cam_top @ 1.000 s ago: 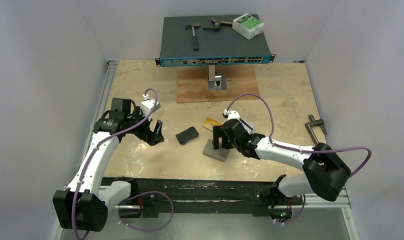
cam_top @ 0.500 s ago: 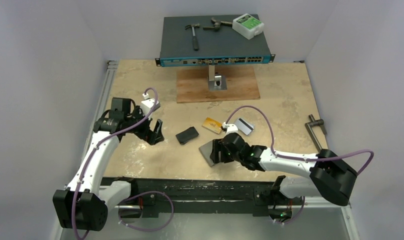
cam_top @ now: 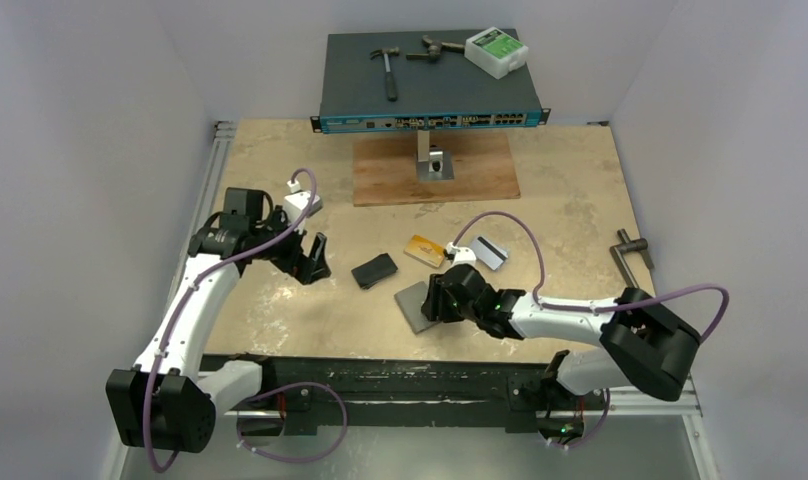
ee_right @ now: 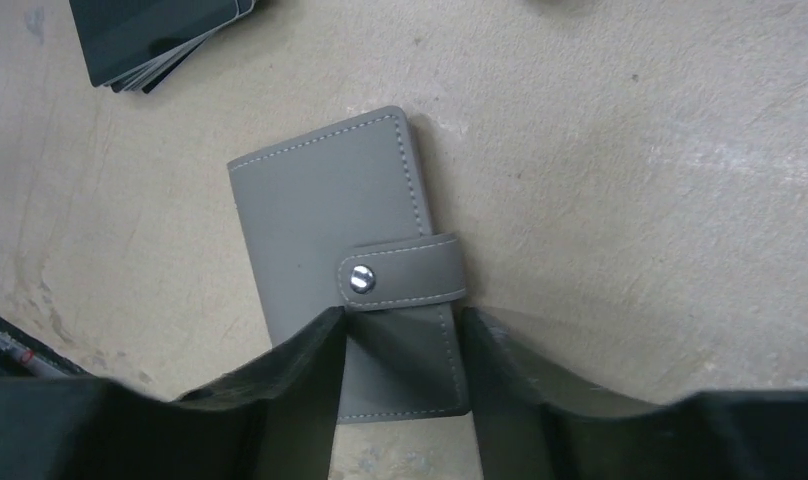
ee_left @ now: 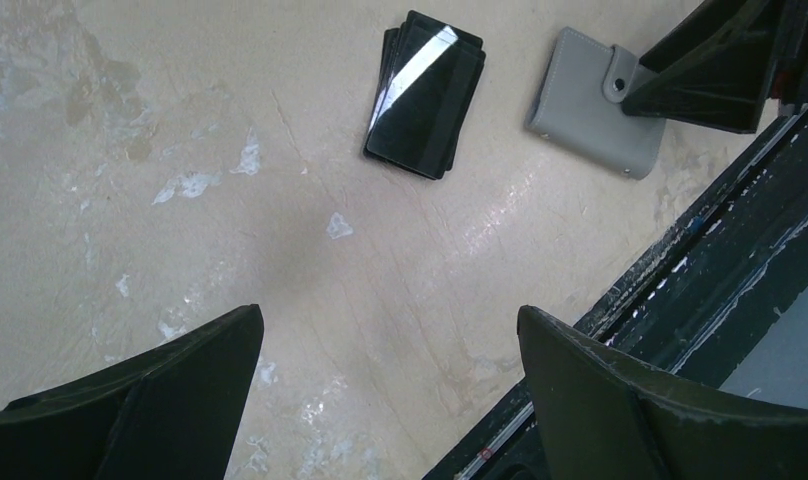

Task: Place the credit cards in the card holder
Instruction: Open the card holder at the center of the board.

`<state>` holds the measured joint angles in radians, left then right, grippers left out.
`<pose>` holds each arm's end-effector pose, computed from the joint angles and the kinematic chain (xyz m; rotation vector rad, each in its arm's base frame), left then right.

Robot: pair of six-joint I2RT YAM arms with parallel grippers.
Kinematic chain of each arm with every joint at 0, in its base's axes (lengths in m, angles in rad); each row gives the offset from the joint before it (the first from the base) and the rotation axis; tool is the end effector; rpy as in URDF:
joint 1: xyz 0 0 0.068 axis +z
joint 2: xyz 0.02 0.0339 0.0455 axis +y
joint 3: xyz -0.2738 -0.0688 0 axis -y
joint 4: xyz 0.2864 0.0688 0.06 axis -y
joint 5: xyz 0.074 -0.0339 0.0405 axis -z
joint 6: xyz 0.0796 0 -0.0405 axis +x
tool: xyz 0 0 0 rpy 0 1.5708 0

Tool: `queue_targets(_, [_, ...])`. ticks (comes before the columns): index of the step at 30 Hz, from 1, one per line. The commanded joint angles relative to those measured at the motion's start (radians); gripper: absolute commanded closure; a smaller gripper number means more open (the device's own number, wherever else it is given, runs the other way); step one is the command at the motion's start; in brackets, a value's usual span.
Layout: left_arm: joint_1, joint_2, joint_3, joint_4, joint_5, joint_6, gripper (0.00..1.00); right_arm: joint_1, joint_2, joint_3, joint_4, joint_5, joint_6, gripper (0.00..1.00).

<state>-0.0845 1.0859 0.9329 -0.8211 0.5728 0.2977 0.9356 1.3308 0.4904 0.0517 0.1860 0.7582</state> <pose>0.2592 -0.0652 0.2548 0.6756 2.3371 -0.6302 0.1886 0.2311 0.0981 -0.1219 2.4233 0.5992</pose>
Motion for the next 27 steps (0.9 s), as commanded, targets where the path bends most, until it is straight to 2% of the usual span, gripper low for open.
queue_targets(1, [-0.027,0.017,0.062,0.003,0.019,-0.004,0.0,-0.001,0.054,-0.043,0.039,-0.019,0.069,0.67])
queue_targets(3, [-0.043,0.023,0.064,0.012,0.006,-0.003,0.0,-0.001,0.07,-0.056,0.041,-0.008,0.08,0.85])
queue_targets(6, [-0.08,0.039,0.07,0.017,-0.013,0.0,0.0,-0.001,0.052,-0.072,0.048,-0.001,0.098,1.0])
queue_targets(12, [-0.176,0.084,0.055,0.066,-0.015,-0.04,0.0,-0.001,-0.06,-0.069,0.077,-0.029,0.072,1.0])
queue_targets(18, [-0.217,0.187,0.051,0.191,0.236,-0.21,0.0,0.002,-0.175,-0.009,0.085,-0.031,-0.094,1.0])
queue_targets(23, [-0.255,0.225,-0.006,0.367,0.35,-0.325,0.0,0.006,-0.261,0.023,0.07,-0.055,-0.153,1.0])
queue_targets(27, [-0.268,0.24,-0.058,0.471,0.381,-0.369,0.0,0.008,-0.309,0.063,0.044,-0.078,-0.172,1.0])
